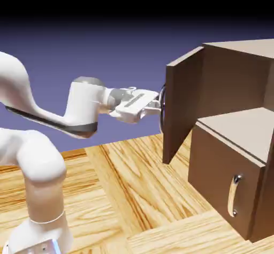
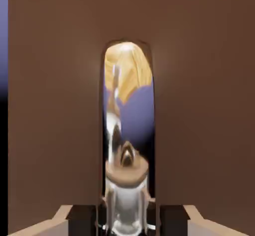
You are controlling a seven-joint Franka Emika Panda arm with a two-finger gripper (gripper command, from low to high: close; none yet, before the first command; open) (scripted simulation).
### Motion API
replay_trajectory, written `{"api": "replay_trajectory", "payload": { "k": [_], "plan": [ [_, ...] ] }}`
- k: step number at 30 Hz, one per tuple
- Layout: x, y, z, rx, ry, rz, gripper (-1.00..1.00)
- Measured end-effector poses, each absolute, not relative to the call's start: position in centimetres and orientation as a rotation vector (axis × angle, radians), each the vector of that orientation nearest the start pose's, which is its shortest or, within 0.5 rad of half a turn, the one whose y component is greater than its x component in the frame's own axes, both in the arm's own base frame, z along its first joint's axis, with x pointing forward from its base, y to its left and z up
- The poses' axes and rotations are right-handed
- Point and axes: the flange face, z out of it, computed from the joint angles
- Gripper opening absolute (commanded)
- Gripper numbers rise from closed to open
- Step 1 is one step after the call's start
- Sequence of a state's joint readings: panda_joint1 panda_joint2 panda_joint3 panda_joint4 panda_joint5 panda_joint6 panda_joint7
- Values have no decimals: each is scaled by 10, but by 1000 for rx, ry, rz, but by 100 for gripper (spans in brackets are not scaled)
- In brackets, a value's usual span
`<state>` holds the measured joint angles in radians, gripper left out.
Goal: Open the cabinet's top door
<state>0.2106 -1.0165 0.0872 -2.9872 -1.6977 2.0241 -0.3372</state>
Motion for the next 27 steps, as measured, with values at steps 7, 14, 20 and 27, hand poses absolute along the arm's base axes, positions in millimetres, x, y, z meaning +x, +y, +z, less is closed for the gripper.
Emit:
{"api": "replay_trajectory", "payload": {
  "k": [7,14,20,27],
  "plan": [
    [273,73,457,1225,988,-167,-100],
    [271,138,457,1320,868,-319,-100],
    [279,189,457,1392,765,-442,-100],
    [294,237,457,1454,665,-557,-100]
  ]
}}
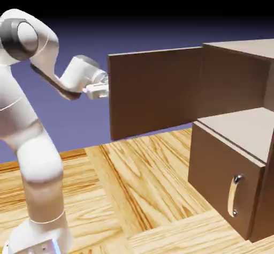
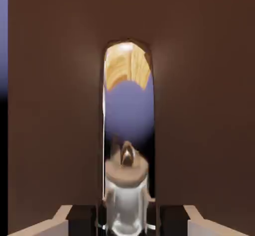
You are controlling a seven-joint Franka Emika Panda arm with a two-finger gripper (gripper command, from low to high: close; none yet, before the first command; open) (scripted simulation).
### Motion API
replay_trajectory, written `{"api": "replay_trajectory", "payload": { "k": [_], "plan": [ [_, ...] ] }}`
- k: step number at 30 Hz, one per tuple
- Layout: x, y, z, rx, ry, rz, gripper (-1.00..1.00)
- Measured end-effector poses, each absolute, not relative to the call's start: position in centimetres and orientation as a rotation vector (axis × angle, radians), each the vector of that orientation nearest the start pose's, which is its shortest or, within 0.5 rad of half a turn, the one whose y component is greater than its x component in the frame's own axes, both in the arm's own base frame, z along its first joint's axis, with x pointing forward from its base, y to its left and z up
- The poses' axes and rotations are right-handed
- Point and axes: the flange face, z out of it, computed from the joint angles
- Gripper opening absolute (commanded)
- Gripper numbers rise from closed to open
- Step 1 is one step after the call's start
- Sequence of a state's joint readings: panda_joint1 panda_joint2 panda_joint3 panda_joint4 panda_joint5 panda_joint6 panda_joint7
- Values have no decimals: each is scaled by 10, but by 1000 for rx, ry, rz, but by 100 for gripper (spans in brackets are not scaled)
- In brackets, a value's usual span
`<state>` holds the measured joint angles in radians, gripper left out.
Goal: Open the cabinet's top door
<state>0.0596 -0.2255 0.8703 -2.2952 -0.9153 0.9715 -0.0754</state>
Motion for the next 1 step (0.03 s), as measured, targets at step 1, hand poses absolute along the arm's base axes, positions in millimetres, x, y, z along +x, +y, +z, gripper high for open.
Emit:
{"api": "replay_trajectory", "payload": {
  "k": [1],
  "plan": [
    [296,242,457,1461,653,-571,-100]
  ]
}}
